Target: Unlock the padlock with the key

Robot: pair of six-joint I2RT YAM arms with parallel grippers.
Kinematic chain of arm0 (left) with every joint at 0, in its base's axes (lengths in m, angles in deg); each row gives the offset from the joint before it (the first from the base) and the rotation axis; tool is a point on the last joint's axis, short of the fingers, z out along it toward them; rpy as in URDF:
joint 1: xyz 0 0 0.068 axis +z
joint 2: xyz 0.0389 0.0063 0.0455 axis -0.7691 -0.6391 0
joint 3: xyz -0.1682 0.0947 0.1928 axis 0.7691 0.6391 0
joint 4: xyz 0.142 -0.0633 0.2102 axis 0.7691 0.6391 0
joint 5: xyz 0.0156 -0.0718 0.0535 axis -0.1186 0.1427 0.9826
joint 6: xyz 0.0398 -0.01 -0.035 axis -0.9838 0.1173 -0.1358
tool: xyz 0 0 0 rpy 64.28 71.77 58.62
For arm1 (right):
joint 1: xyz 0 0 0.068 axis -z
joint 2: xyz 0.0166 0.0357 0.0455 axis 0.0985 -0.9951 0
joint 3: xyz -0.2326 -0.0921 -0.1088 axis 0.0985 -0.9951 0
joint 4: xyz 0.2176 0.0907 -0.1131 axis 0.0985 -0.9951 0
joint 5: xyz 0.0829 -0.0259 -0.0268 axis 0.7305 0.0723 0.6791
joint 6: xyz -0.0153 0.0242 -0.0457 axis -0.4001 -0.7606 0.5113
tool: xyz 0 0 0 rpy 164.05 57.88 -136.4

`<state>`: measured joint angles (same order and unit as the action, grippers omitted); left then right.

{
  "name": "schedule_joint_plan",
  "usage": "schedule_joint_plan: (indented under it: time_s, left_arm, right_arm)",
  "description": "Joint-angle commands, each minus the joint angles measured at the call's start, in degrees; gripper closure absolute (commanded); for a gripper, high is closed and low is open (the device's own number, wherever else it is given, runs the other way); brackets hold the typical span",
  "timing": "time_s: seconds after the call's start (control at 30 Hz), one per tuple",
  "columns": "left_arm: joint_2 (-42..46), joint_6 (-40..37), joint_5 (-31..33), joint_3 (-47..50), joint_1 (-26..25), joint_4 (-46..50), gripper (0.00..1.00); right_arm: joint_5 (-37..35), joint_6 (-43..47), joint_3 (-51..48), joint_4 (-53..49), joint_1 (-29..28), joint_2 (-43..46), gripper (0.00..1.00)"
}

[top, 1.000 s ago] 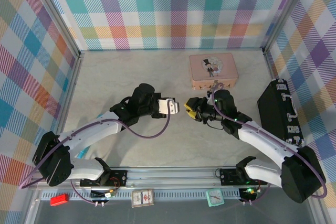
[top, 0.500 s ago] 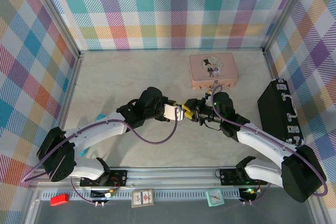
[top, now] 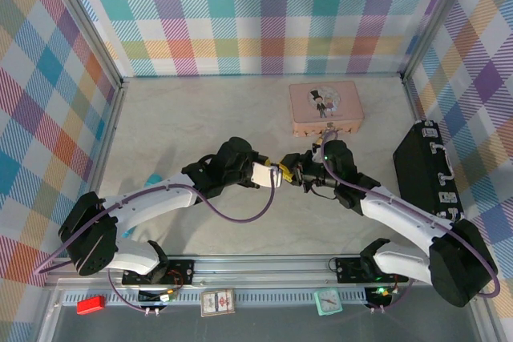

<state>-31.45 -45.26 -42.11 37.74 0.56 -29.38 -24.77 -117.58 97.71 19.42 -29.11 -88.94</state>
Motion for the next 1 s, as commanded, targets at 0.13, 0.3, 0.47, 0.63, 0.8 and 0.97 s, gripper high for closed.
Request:
schedule_joint_plan:
  time_s: [0.13,0.3,0.47,0.63,0.8,0.97]
  left_arm:
    - [-0.3,-1.5,0.6,0.7,-2.3,-0.7,1.00]
    - [-0.3,-1.5,0.6,0.9,-2.8,-0.7,1.00]
    - [-0.6,-1.7,1.6,1.0,-2.9,-0.7,1.00]
    - [-0.7,-1.8,2.3,1.4,-3.0,-1.1,1.00]
    - [-0.3,-1.5,3.0,2.3,-3.0,-3.4,1.00]
    - [1.9,2.4,1.7,4.6,-2.9,-8.3,0.83]
  right_arm:
    - [0.3,-0.4,2.1,1.4,-0.6,-1.9,0.79]
    - [0.1,-0.5,1.7,1.9,-0.8,-2.9,0.79]
    - [0.0,-0.7,1.2,1.9,-0.9,-3.0,0.83]
    - [-0.9,0.0,1.1,0.8,-0.9,-2.2,0.87]
    - [-1.9,0.8,1.1,-0.9,-0.9,-1.4,0.91]
    - [-3.1,2.3,1.1,-2.1,-0.9,-0.7,0.98]
